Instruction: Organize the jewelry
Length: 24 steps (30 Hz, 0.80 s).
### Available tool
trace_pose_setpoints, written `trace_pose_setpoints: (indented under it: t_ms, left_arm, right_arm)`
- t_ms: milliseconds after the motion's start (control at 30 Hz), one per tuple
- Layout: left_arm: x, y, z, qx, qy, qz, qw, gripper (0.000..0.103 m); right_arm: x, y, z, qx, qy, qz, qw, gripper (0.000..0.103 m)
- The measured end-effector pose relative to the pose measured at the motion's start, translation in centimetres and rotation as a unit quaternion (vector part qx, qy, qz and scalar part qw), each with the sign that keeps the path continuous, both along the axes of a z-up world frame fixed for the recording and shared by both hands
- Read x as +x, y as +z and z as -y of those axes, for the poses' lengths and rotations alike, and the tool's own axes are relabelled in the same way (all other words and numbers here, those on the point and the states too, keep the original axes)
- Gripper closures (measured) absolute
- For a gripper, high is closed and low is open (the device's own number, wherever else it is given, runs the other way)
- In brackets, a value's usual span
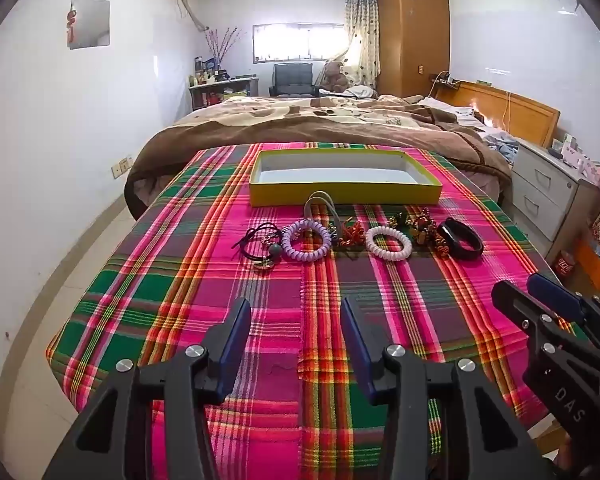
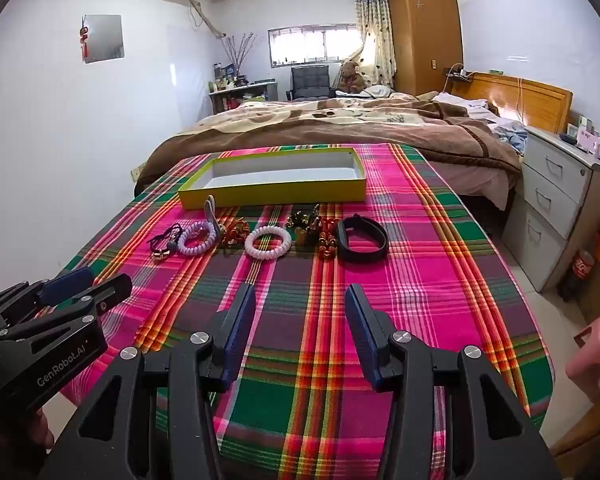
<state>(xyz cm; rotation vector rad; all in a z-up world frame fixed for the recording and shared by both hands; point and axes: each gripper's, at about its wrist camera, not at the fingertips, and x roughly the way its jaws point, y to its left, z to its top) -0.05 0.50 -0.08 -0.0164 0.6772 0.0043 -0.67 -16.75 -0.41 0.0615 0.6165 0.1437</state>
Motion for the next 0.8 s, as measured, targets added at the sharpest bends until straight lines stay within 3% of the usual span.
trace_pose_setpoints:
  t_ms: [67, 800]
  left_arm:
    - [-0.54, 0.15, 0.17, 0.016, 0.006, 0.006, 0.9998, 0.057]
    - [-0.28, 0.22, 0.39, 0.019, 0.006, -0.005, 0.9998, 0.057]
  right_arm:
    - [0.02, 0.02, -0.07, -0.002, -0.001, -0.003, 1.0, 0.056]
    - [-0.16, 0.5, 0.08, -0.003, -0.004, 0.001, 1.0, 0.056]
